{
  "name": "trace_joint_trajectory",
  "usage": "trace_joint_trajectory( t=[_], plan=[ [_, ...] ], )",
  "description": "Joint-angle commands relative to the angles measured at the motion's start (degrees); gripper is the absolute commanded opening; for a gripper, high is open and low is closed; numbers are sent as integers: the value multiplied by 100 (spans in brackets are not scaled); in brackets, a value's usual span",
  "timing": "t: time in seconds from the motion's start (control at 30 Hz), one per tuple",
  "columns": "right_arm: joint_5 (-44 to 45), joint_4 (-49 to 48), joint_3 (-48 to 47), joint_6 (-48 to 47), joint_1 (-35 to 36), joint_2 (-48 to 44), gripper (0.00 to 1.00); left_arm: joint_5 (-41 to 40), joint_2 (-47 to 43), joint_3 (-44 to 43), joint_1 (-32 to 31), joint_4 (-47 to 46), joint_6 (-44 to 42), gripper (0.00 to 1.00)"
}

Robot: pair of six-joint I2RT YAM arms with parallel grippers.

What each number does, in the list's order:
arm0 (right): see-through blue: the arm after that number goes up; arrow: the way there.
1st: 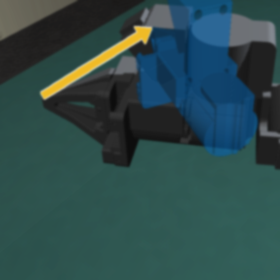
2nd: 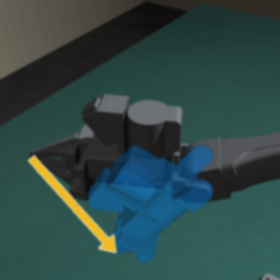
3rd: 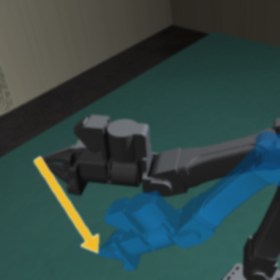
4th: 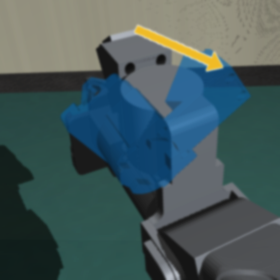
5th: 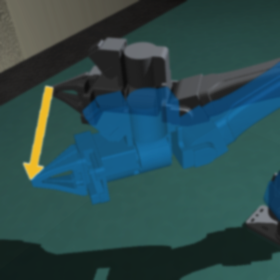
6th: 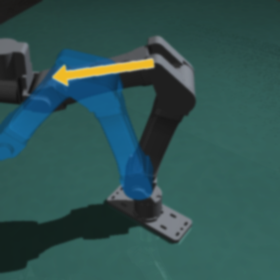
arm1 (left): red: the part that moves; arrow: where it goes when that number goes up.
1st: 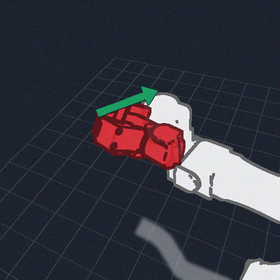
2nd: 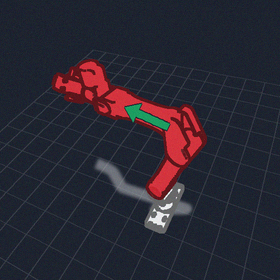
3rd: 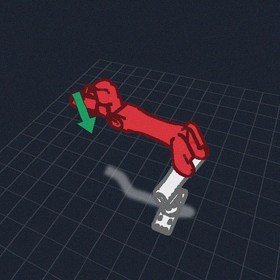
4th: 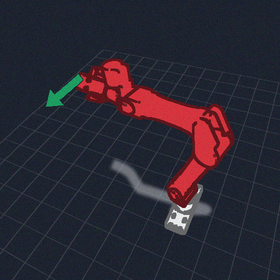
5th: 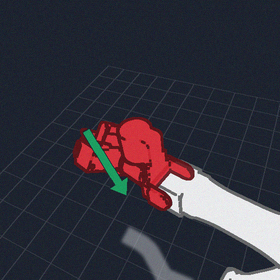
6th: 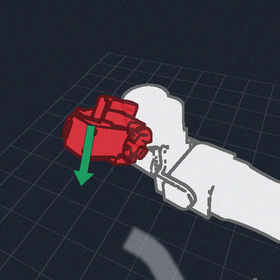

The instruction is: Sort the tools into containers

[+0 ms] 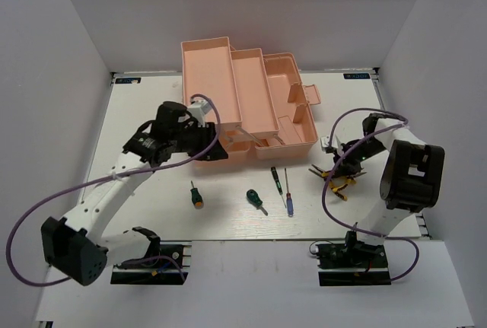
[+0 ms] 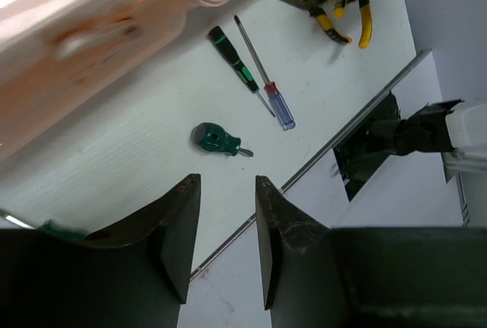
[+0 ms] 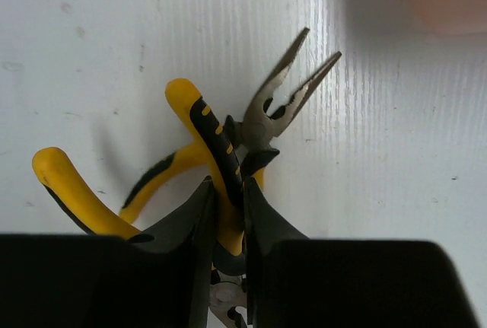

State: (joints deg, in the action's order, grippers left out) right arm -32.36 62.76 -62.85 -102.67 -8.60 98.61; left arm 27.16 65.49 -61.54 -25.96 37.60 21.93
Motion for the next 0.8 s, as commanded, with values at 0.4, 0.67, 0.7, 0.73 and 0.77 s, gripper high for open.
trace_joint_trajectory(
  t=[0.4, 0.67, 0.7, 0.73, 0.77],
  plan=[
    [-2633, 266, -2783, 3714, 156, -1126, 0, -264, 1826, -623, -1929, -1325, -58, 44],
    [-2724, -5386, -2530, 11362, 850, 165, 0, -483, 2722, -1334, -2555, -1475, -260, 52],
    [-2575, -6015, -2591, 12227, 1051, 298, 0, -483, 2723, -1334, -2633, -1562, -260, 52],
    [-2521, -6187, -2644, 12436, 1123, 508, 0, -536, 2775, -1334, -2695, -1563, -260, 54],
    [-2356, -6397, -2653, 12612, 1228, 684, 0, -623, 2776, -1334, -2695, -1650, -260, 54]
  ],
)
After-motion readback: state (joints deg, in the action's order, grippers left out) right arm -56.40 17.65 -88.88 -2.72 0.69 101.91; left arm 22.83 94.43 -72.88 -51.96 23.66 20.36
